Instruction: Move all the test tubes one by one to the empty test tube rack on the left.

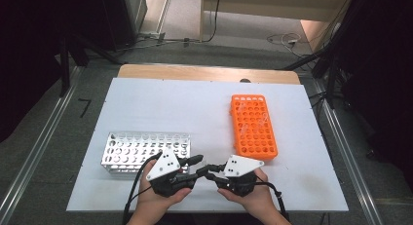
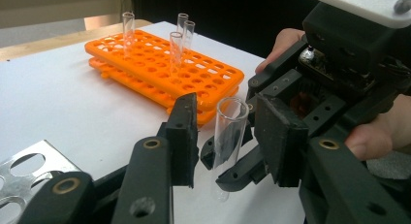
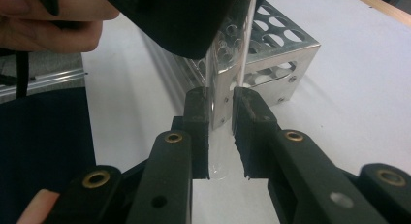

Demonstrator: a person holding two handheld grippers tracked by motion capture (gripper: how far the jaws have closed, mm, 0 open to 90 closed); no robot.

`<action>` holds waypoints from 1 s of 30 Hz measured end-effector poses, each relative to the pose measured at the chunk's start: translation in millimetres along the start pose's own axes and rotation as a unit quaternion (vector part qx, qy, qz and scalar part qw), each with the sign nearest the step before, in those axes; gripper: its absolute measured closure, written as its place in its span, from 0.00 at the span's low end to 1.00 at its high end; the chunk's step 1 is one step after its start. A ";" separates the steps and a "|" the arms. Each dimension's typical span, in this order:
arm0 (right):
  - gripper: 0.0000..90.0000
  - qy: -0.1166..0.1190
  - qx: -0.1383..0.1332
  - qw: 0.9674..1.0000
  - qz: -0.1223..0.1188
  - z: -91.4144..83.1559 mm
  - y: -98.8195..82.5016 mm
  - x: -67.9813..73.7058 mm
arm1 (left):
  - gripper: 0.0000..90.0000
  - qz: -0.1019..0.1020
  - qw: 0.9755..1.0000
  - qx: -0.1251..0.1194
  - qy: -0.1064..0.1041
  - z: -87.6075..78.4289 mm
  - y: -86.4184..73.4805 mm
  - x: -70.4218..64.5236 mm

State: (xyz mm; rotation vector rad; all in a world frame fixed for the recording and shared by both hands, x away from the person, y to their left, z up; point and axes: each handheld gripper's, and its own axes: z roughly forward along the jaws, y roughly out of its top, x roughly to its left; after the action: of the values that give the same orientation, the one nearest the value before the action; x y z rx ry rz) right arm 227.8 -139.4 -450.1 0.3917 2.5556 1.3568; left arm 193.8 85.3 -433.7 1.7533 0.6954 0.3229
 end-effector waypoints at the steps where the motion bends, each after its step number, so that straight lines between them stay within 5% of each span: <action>1: 0.83 0.001 0.000 1.000 -0.001 0.0 0.3 0.7 | 0.69 0.000 1.000 0.000 0.000 0.0 0.0 0.0; 18: 0.83 0.006 -0.002 1.000 -0.003 -0.6 2.2 2.9 | 0.83 0.006 1.000 0.001 -0.003 1.2 0.3 -2.8; 30: 0.83 0.006 -0.007 1.000 0.000 -0.8 2.2 3.1 | 0.84 0.001 1.000 -0.001 -0.007 0.1 0.7 -1.8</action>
State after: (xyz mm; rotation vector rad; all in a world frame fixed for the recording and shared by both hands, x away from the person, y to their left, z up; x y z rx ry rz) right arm 224.9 -137.8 -448.0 0.3828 2.5547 1.3792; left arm 192.7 84.0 -432.8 1.7529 0.6833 0.3134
